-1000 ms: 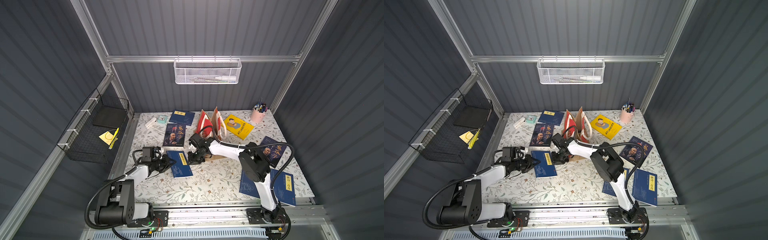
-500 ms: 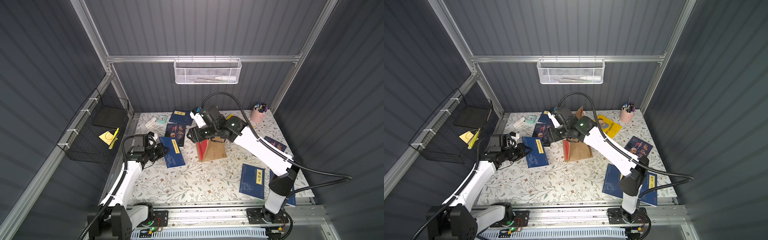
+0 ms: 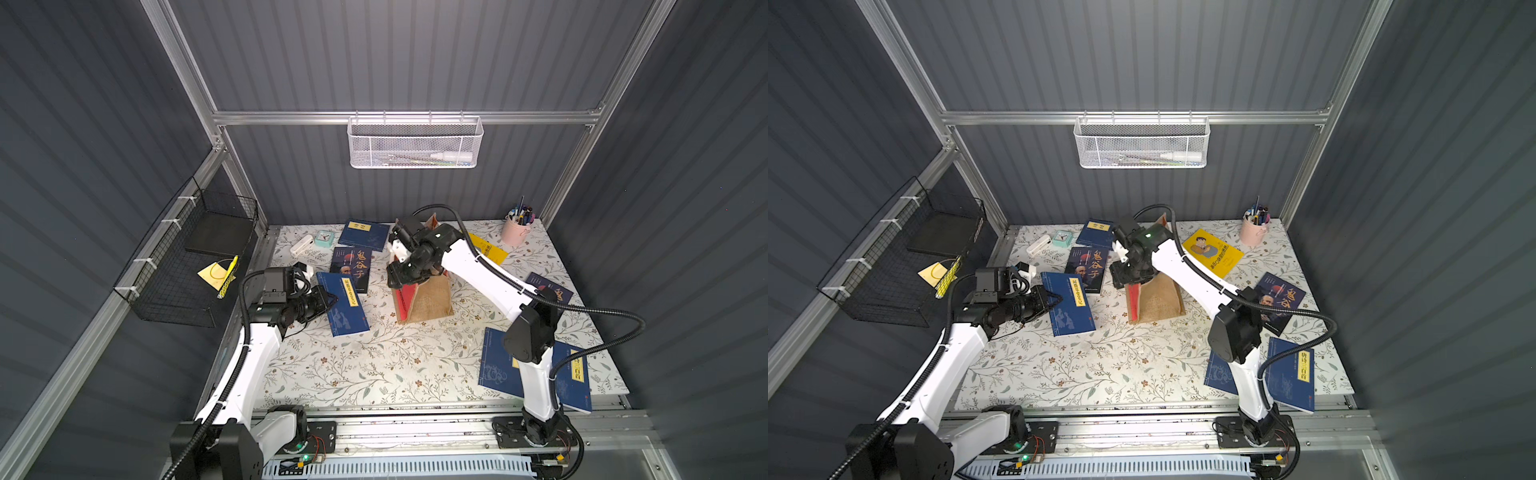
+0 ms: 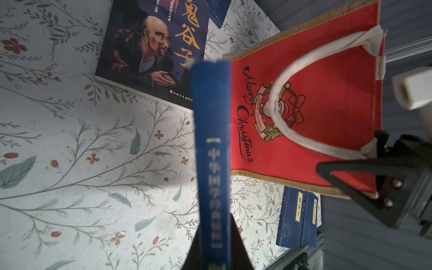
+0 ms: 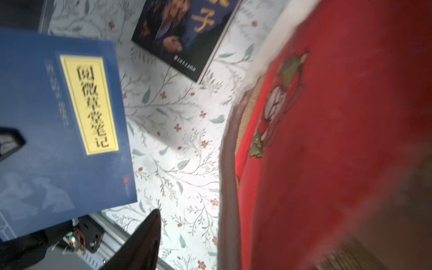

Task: Put the books into the canvas bag
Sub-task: Move the canvas bag to the center of the board.

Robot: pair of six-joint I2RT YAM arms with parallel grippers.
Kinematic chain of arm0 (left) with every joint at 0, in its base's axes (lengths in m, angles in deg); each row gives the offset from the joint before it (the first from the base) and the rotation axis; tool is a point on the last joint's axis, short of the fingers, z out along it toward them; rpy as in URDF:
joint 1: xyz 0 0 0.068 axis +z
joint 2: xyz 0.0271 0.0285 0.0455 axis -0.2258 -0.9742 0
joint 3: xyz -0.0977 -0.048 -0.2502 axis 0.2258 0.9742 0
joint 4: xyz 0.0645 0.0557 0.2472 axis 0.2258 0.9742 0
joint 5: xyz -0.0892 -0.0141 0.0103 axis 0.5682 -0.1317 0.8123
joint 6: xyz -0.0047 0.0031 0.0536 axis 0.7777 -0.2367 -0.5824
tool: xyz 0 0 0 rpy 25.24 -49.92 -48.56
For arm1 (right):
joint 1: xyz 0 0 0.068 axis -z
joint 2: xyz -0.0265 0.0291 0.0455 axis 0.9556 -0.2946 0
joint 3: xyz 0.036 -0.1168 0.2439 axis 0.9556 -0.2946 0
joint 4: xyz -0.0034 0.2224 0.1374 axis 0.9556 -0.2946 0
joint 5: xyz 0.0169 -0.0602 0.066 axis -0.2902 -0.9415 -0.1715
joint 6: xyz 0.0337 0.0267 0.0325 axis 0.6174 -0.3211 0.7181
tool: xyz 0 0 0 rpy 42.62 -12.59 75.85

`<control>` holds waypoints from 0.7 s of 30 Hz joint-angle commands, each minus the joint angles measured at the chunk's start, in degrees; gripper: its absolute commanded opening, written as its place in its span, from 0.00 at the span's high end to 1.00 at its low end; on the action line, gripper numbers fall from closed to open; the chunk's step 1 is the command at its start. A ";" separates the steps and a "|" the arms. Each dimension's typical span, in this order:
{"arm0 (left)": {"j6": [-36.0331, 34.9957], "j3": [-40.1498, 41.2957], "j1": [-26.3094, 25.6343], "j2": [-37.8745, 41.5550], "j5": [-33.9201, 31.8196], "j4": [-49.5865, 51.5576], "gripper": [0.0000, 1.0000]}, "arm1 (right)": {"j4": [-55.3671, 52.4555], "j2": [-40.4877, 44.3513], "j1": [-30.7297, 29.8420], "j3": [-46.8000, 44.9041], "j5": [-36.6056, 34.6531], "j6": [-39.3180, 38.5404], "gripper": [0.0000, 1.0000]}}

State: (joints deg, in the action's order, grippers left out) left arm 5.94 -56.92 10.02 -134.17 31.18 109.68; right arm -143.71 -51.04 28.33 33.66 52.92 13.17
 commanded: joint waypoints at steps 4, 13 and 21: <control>-2.06 -1.81 -0.19 1.23 -0.51 2.59 0.97 | -0.42 5.52 -8.11 -2.03 7.33 5.64 0.36; -3.77 -9.37 -0.20 0.91 -1.65 7.85 0.96 | -1.08 8.28 -10.34 3.34 6.56 6.51 0.34; -0.14 -18.17 -0.18 -0.67 1.50 5.66 0.95 | -9.74 11.64 -4.62 13.34 1.91 2.87 0.31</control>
State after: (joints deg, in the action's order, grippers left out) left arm 4.17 -70.67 10.02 -134.19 29.98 117.28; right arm -148.28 -42.32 21.16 45.42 57.51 17.76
